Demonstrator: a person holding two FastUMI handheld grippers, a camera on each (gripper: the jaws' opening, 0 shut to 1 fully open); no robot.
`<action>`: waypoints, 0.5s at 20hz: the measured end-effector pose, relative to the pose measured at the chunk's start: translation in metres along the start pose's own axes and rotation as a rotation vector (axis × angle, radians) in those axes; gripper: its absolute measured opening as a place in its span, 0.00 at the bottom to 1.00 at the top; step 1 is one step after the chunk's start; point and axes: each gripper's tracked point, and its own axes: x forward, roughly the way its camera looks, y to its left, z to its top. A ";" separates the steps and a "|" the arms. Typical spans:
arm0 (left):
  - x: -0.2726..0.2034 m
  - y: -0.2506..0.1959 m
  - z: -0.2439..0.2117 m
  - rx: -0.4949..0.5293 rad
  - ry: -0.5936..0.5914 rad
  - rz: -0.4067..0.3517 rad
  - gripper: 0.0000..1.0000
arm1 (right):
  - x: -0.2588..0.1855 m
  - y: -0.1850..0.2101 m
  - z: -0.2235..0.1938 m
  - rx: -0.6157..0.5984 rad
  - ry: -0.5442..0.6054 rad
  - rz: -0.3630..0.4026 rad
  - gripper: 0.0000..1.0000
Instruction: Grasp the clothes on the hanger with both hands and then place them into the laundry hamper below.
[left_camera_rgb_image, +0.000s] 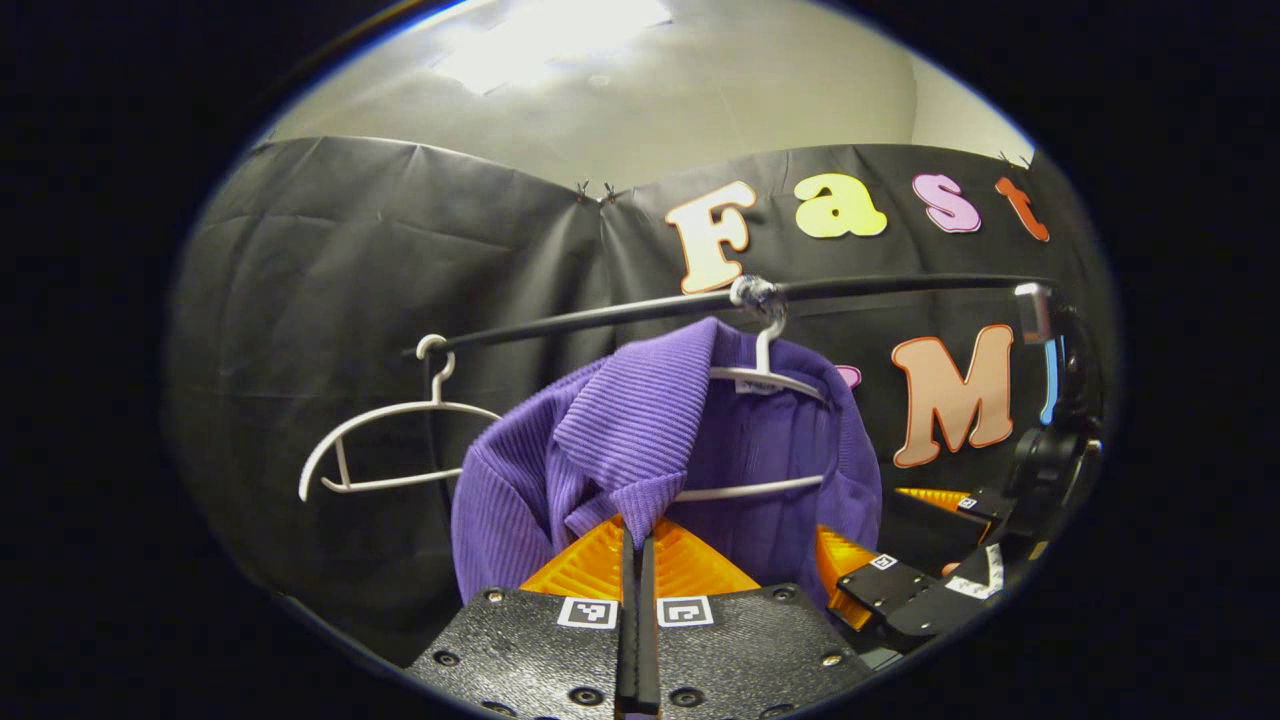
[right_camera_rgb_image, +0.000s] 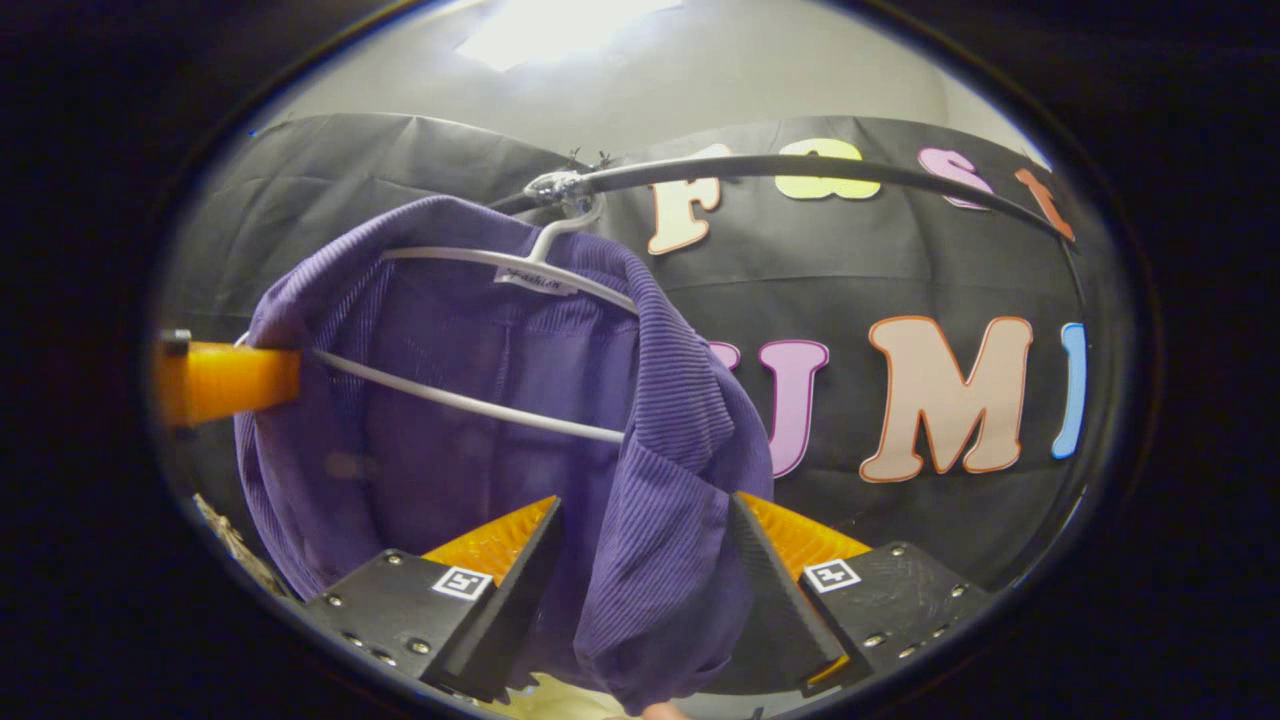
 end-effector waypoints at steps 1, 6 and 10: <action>-0.001 0.004 0.005 0.009 -0.011 0.011 0.03 | 0.003 0.002 -0.001 0.001 0.002 0.002 0.98; -0.001 0.020 0.029 0.043 -0.068 0.063 0.00 | 0.017 0.004 -0.012 -0.015 0.014 -0.017 0.93; 0.001 0.035 0.044 0.032 -0.096 0.102 0.00 | 0.025 -0.010 -0.024 -0.053 0.048 -0.080 0.92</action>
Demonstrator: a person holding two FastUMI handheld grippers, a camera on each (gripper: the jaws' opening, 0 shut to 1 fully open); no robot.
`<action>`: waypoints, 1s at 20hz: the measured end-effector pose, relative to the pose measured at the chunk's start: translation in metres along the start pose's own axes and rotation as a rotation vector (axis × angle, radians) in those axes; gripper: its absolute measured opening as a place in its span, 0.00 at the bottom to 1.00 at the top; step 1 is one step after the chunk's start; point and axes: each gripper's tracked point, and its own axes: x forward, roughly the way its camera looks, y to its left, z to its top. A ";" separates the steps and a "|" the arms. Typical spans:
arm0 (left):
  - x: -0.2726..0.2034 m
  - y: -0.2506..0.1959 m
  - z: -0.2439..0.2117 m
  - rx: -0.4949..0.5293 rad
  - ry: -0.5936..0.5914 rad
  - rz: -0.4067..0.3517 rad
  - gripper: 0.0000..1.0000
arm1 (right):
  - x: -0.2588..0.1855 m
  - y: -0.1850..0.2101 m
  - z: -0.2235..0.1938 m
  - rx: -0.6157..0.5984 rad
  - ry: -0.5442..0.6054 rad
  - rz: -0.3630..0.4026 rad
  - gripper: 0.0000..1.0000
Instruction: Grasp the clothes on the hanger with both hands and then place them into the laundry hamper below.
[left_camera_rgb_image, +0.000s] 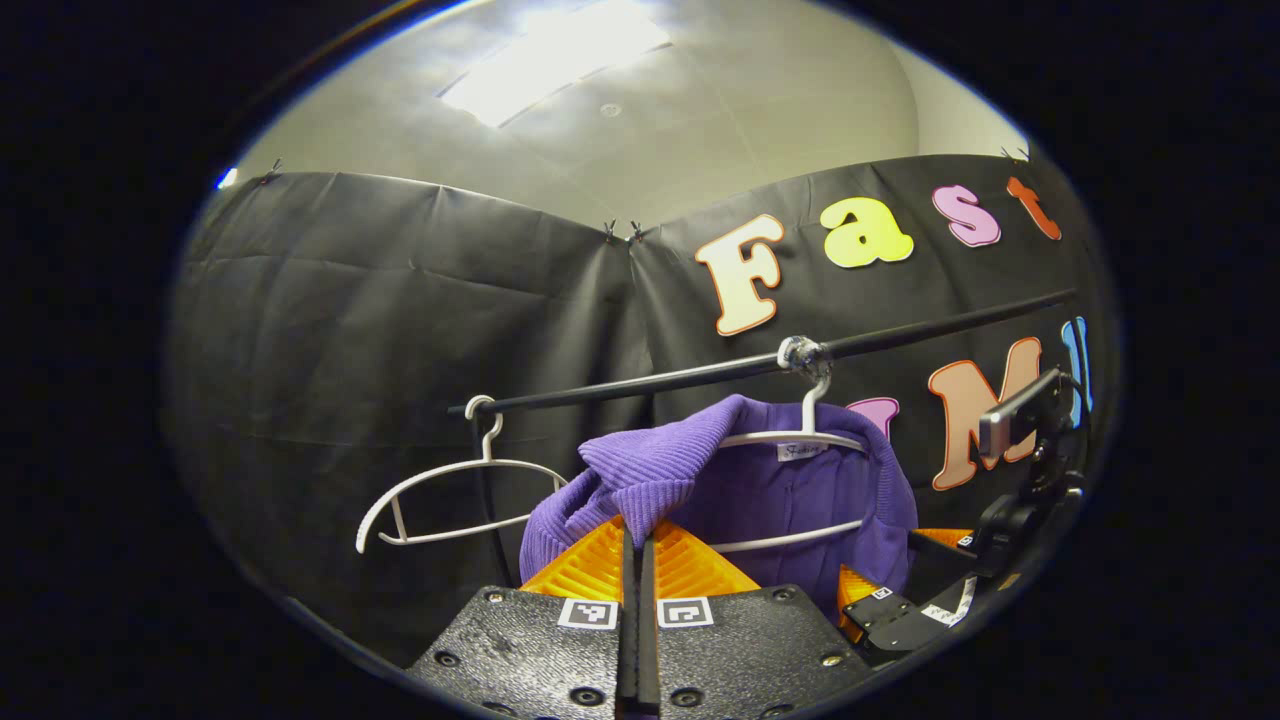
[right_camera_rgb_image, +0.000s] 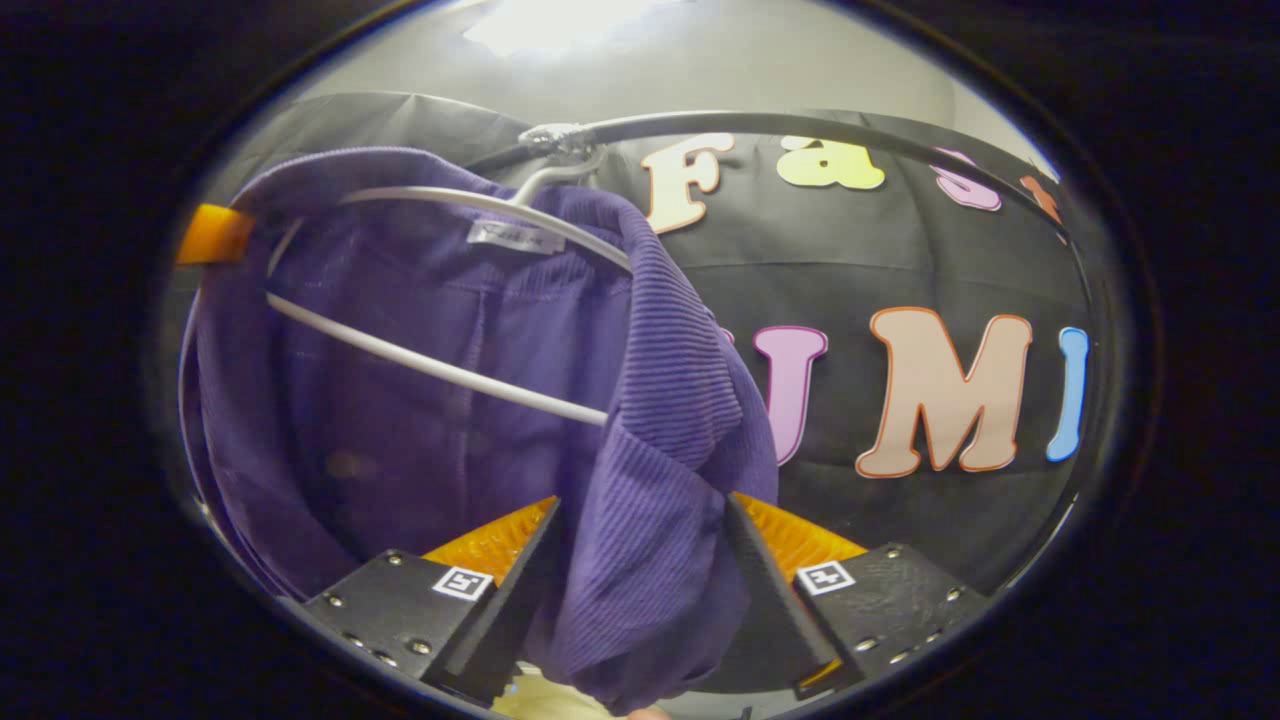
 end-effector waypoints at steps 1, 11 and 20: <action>0.001 0.003 0.003 0.000 -0.006 0.009 0.00 | 0.003 -0.004 -0.004 -0.003 0.013 -0.014 0.86; 0.011 0.027 0.023 -0.003 -0.037 0.066 0.00 | 0.015 -0.018 -0.027 0.064 0.161 -0.055 0.34; 0.023 0.047 0.034 0.030 -0.062 0.115 0.00 | 0.018 -0.062 -0.005 0.094 0.123 -0.171 0.05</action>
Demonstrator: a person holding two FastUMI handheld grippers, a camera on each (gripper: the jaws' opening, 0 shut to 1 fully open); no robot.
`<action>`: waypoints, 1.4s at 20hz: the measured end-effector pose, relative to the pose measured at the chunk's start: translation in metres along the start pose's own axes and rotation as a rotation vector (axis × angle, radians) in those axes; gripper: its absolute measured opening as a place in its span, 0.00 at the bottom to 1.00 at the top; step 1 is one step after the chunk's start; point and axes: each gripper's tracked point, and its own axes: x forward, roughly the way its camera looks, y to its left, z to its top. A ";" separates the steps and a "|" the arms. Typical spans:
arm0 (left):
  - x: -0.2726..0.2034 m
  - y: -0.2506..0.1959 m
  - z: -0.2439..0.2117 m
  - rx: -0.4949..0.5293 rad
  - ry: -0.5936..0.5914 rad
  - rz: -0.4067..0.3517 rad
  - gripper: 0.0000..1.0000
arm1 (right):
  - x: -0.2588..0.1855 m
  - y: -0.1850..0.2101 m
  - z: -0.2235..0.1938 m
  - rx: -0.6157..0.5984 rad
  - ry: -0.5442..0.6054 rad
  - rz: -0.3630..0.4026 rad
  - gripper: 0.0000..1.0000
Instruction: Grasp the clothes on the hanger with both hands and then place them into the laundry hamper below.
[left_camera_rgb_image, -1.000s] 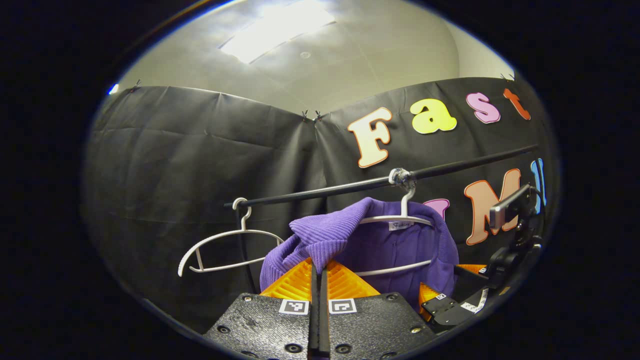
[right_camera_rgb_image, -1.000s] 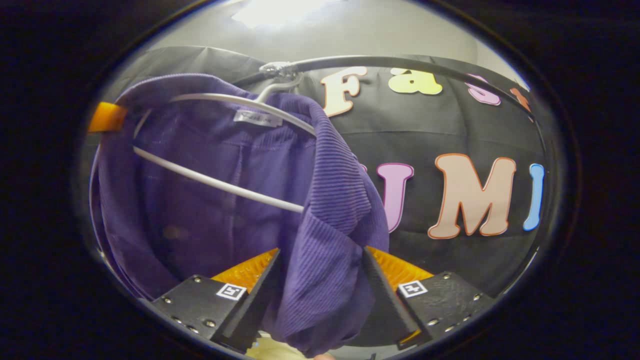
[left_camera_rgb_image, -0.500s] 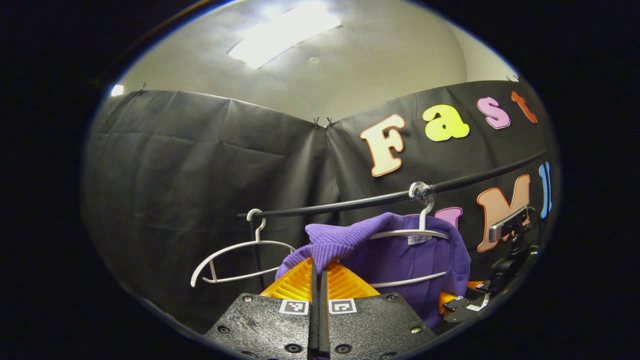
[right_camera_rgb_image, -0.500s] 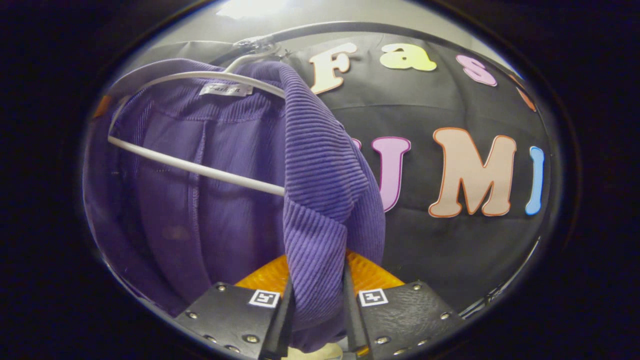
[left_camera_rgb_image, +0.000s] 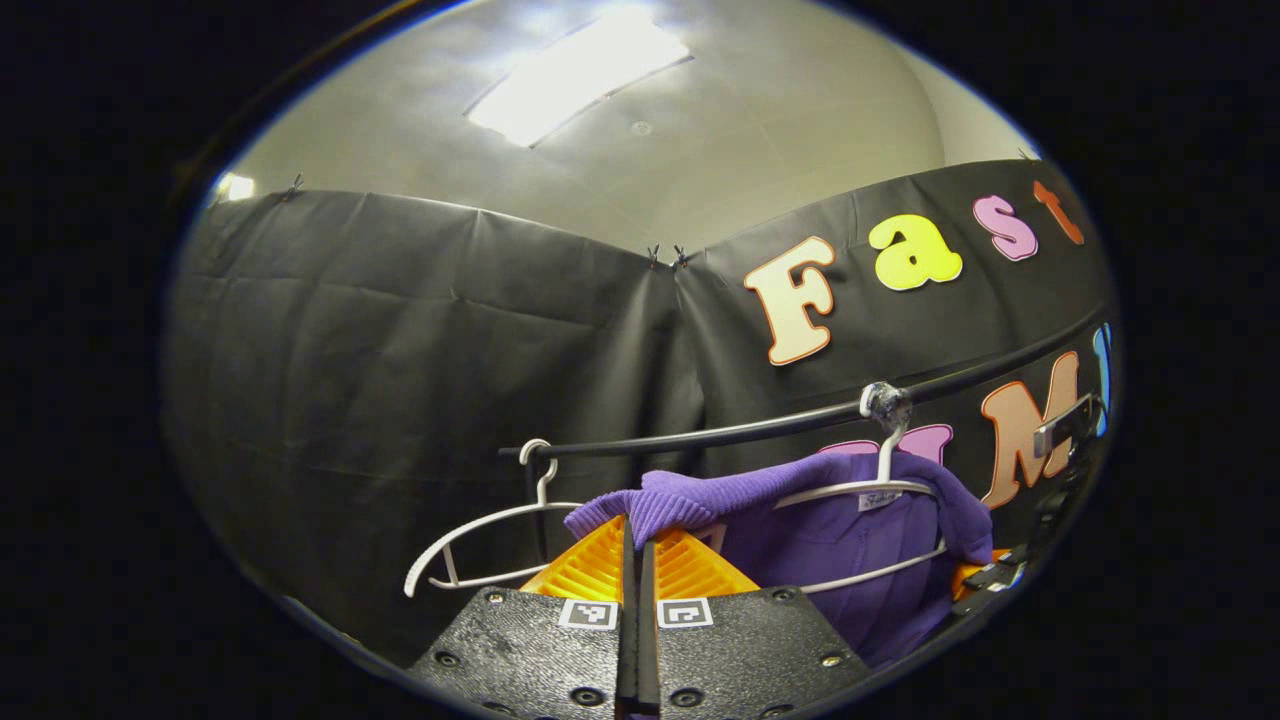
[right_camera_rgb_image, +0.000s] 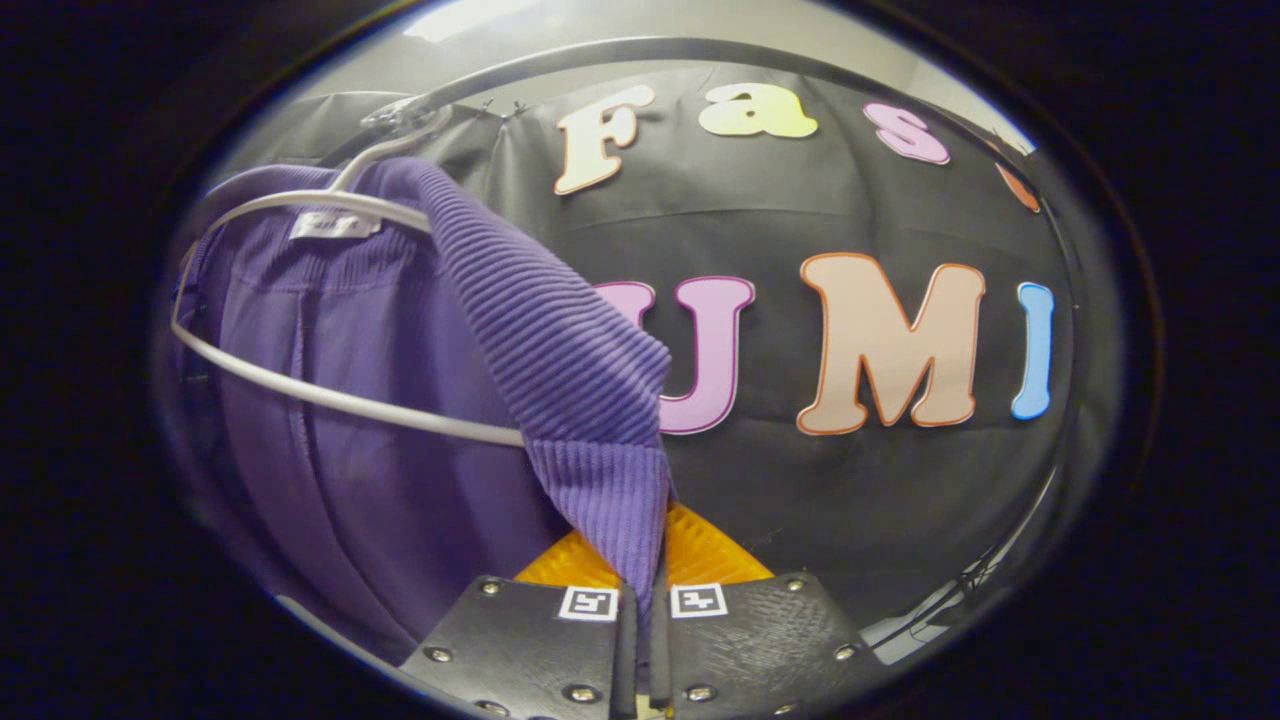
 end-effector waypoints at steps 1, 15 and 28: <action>0.002 0.002 0.002 0.006 -0.005 0.005 0.00 | 0.003 -0.005 0.006 -0.001 -0.010 -0.012 0.05; 0.033 0.024 0.011 0.037 -0.070 -0.002 0.00 | 0.039 -0.042 0.081 -0.104 -0.191 -0.122 0.05; 0.061 0.032 -0.039 0.060 -0.014 -0.090 0.00 | 0.078 -0.034 0.077 -0.143 -0.189 -0.100 0.05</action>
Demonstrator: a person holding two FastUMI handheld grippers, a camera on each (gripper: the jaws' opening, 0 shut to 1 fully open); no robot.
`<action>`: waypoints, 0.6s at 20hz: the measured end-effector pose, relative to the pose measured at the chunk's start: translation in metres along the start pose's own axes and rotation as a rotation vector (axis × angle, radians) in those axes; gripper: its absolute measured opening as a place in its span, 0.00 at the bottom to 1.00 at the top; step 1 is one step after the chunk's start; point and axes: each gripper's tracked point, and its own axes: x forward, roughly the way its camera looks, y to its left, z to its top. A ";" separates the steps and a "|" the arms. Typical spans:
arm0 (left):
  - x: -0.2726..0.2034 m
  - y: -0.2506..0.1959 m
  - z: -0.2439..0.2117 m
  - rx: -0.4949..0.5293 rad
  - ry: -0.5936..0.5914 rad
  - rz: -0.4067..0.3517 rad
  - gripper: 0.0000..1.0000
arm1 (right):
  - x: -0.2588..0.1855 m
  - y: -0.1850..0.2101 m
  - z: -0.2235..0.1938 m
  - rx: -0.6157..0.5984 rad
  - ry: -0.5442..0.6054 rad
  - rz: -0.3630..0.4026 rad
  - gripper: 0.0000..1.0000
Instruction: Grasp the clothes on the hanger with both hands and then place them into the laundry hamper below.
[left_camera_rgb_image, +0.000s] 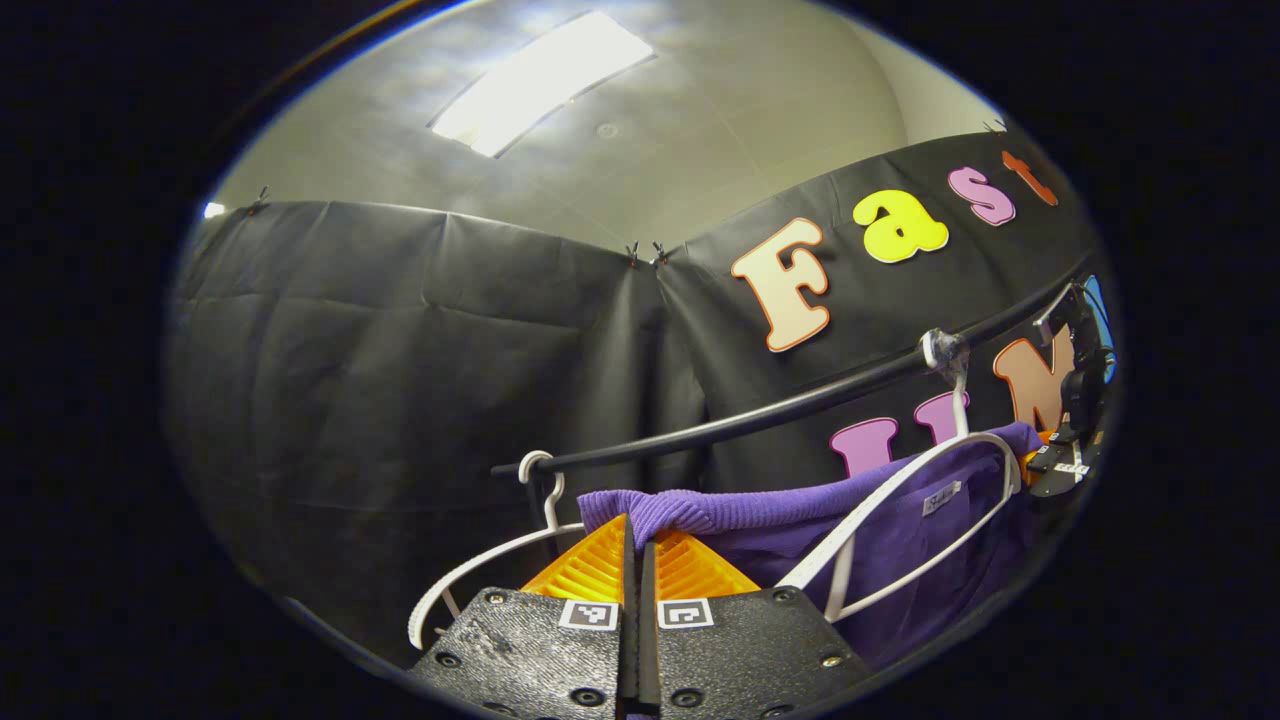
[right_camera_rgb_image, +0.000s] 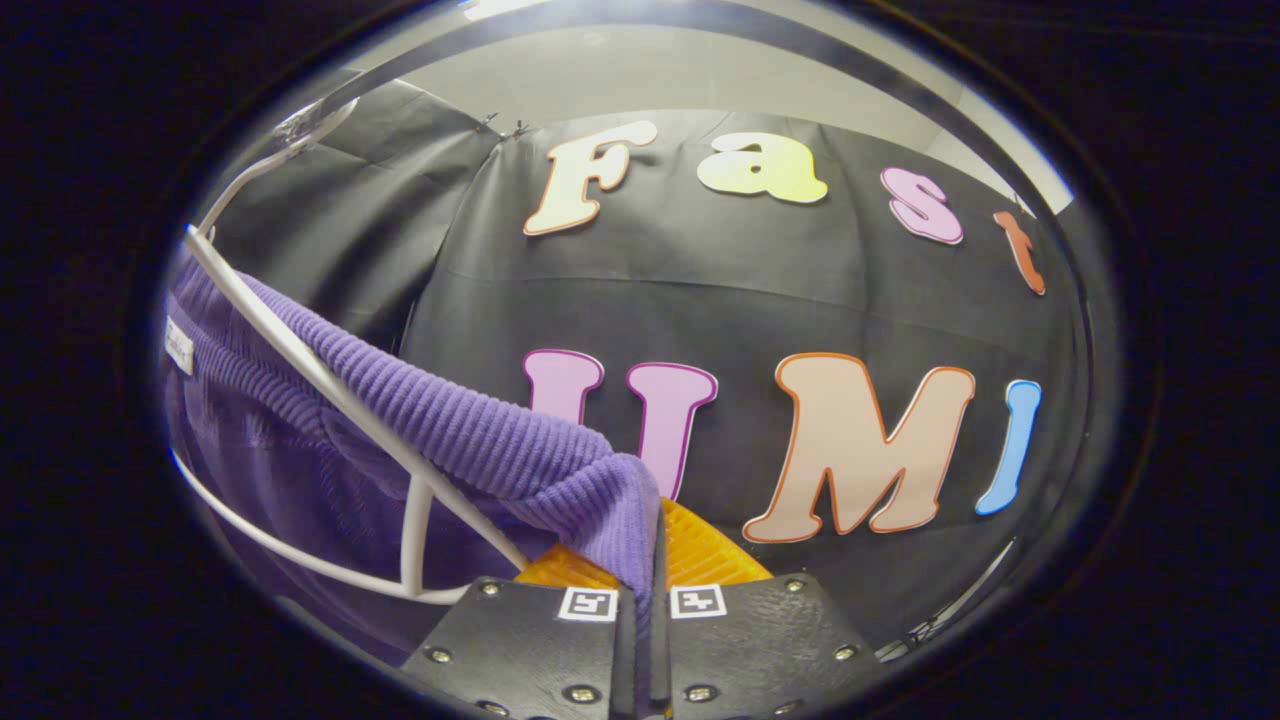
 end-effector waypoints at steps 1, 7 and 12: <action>0.000 0.000 -0.006 -0.013 0.012 -0.008 0.00 | 0.002 0.000 -0.003 -0.006 0.001 -0.001 0.05; -0.003 -0.008 -0.023 0.008 0.012 -0.049 0.00 | 0.003 -0.001 -0.013 -0.010 0.025 -0.009 0.05; -0.008 -0.014 -0.029 -0.087 0.024 -0.086 0.00 | 0.006 -0.004 -0.018 -0.007 0.035 -0.001 0.05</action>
